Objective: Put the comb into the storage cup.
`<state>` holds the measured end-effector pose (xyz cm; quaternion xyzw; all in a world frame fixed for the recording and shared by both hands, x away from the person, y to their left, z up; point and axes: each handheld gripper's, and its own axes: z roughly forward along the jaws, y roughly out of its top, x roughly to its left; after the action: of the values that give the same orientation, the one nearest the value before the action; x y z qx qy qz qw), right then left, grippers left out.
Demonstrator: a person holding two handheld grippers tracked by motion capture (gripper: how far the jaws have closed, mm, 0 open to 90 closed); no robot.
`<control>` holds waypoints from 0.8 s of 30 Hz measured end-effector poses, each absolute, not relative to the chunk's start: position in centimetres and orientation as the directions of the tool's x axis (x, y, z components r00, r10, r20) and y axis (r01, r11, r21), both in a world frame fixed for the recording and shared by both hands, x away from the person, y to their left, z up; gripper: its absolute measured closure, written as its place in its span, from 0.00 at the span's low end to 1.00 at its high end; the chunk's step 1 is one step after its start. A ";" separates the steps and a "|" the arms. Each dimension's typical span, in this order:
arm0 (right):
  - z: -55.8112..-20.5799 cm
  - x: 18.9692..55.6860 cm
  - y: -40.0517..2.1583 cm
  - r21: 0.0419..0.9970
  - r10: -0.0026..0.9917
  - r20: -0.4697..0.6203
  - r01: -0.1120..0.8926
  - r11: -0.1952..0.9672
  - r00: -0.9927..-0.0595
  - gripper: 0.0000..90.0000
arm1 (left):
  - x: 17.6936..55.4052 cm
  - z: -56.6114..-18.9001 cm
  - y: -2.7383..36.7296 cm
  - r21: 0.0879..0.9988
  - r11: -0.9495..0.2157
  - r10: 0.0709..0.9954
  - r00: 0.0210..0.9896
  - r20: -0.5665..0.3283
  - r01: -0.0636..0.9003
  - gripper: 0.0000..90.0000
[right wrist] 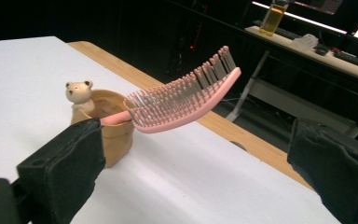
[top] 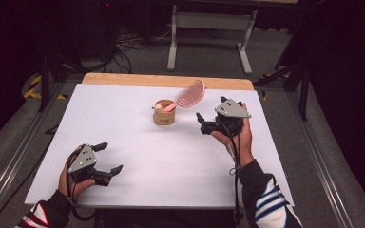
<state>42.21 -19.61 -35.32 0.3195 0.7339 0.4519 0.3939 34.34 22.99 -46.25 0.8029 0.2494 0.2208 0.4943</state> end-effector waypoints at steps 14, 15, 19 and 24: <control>-35.7 40.6 -19.5 0.907 0.810 -0.323 0.084 0.413 -0.490 0.05 | 34.4 -46.2 23.1 0.904 -0.386 0.620 0.777 0.107 0.183 0.06; -35.8 40.4 -19.5 0.906 0.805 -0.330 0.076 0.418 -0.492 0.05 | 34.3 -46.2 23.1 0.903 -0.389 0.620 0.777 0.109 0.184 0.06; -35.9 40.0 -19.4 0.904 0.801 -0.338 0.067 0.422 -0.494 0.05 | 34.3 -46.2 23.1 0.903 -0.389 0.620 0.777 0.109 0.183 0.06; -36.6 39.0 -19.3 0.888 0.778 -0.369 0.052 0.456 -0.508 0.05 | 34.3 -46.1 23.2 0.905 -0.386 0.619 0.778 0.110 0.179 0.06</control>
<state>38.99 -19.29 -36.64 0.2776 0.7478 0.4416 0.4109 34.30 23.23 -46.15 0.8024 0.2486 0.2220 0.4951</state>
